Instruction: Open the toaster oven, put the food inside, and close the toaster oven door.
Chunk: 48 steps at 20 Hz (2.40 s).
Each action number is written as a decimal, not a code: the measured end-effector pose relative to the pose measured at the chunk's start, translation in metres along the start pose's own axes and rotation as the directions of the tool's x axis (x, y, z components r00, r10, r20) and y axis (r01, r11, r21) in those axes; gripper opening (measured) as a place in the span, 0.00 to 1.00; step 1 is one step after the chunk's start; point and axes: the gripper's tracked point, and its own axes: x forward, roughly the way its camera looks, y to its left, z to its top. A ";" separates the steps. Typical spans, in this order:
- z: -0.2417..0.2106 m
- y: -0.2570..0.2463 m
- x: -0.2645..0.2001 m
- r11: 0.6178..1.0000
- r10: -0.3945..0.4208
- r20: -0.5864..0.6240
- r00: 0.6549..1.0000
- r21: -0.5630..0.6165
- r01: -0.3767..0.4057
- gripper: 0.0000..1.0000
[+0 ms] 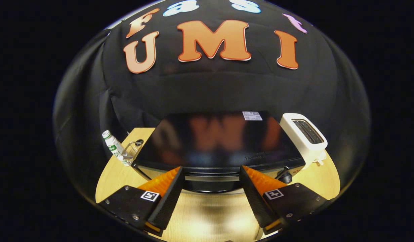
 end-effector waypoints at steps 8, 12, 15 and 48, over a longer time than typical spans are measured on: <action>-0.030 -0.002 -0.032 1.000 -0.013 0.012 1.000 0.002 0.013 0.88; -0.054 -0.002 -0.052 1.000 -0.004 -0.014 1.000 0.001 0.004 0.88; -0.071 -0.002 -0.061 1.000 0.023 -0.047 0.999 0.005 -0.023 0.88; -0.197 -0.017 -0.104 0.948 0.316 -0.440 0.841 0.125 -0.292 0.82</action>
